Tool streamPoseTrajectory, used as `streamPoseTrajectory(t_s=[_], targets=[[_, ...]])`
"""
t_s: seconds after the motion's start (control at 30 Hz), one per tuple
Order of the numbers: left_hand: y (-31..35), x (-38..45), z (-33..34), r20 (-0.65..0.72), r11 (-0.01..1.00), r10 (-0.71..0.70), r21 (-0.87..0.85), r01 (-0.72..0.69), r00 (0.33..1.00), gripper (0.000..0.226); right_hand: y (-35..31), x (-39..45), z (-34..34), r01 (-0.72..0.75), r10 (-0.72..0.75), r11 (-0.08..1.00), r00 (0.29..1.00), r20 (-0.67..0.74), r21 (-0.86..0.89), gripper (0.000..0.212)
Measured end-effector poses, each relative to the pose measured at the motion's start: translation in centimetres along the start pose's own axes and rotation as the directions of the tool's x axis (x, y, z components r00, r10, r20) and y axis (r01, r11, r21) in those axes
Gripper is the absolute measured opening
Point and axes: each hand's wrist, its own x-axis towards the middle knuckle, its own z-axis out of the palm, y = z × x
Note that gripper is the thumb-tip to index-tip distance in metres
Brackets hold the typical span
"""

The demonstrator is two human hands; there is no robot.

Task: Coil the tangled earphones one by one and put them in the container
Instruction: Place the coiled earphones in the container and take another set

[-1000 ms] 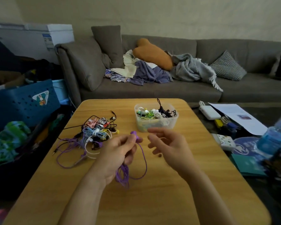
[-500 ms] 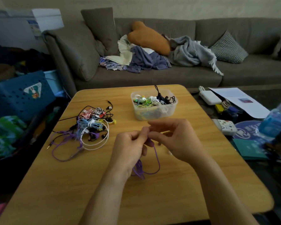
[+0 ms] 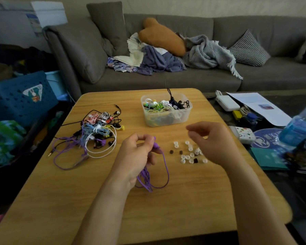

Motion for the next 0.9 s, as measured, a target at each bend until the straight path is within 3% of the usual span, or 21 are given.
streamPoseTrajectory(t_s=[0.13,0.3,0.57,0.7,0.77,0.9], targets=[[-0.2,0.0,0.0,0.062,0.998,-0.055,-0.034,0.057,0.997,0.003,2.3,1.1,-0.9,-0.136,0.132,0.983,0.991,-0.038,-0.123,0.023],[0.0,-0.2,0.2,0.113,0.976,-0.103,-0.178,0.122,0.988,0.009,3.5,1.8,-0.9,-0.258,0.275,0.944,0.96,0.059,-0.207,0.019],[0.1,-0.4,-0.1,0.124,0.97,-0.063,-0.226,0.09,0.99,0.018,3.2,1.9,-0.7,-0.252,0.279,0.942,0.955,0.097,-0.224,0.008],[0.2,-0.4,0.0,0.108,0.977,0.041,-0.211,-0.018,0.993,0.021,1.8,1.4,-0.8,-0.197,0.197,0.98,0.98,0.006,0.027,0.003],[0.2,-0.5,0.1,0.089,0.981,0.123,-0.163,-0.108,0.988,0.022,0.6,0.6,-0.9,-0.132,0.129,0.966,0.991,0.03,0.224,0.009],[0.4,-0.6,0.5,0.026,0.969,0.228,-0.101,-0.224,0.973,0.025,-1.5,-1.1,-0.1,-0.088,-0.027,0.767,0.985,0.168,0.636,0.027]])
